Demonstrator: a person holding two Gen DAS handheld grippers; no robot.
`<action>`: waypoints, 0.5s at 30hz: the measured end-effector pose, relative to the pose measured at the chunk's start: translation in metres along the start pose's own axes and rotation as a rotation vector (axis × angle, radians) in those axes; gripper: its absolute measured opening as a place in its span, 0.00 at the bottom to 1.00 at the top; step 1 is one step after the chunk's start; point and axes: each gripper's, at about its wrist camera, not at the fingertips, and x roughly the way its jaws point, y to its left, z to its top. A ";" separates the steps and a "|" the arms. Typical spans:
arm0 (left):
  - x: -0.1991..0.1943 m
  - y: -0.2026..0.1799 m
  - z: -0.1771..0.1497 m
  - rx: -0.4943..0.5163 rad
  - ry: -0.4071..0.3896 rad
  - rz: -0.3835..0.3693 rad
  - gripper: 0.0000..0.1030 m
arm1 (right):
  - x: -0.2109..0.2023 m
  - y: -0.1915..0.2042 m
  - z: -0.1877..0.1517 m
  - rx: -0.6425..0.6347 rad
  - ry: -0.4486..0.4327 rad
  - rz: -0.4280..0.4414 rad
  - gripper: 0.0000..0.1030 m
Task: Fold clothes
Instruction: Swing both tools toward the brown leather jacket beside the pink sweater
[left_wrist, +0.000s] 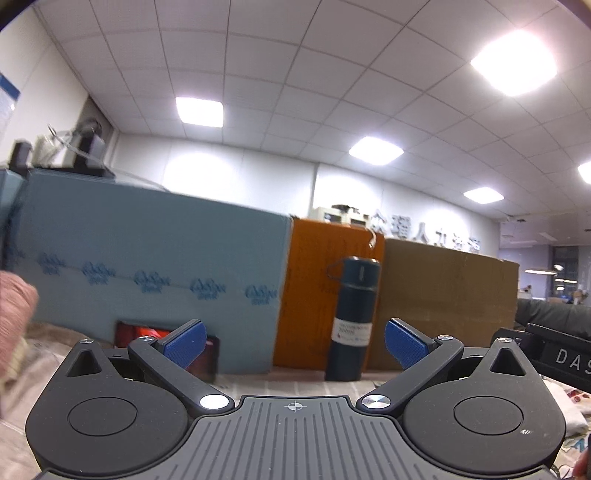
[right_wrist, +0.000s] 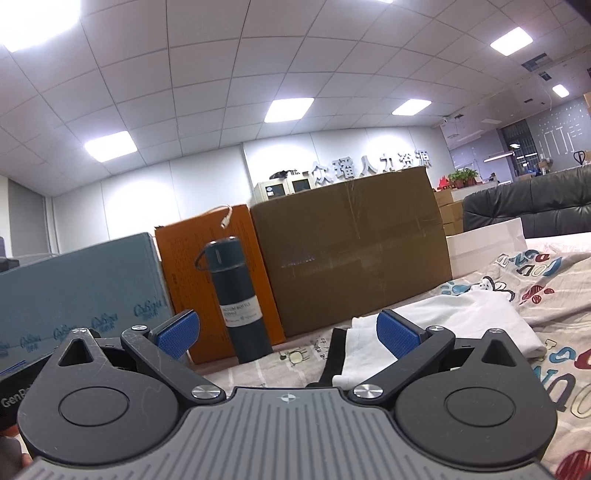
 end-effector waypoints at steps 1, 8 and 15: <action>-0.005 0.000 0.002 0.006 -0.009 0.007 1.00 | -0.004 0.001 0.001 0.005 0.003 0.006 1.00; -0.039 0.017 0.015 0.027 -0.026 0.071 1.00 | -0.032 0.020 0.005 0.010 0.006 0.066 1.00; -0.073 0.040 0.024 0.067 -0.032 0.182 1.00 | -0.058 0.049 -0.001 0.012 0.024 0.160 1.00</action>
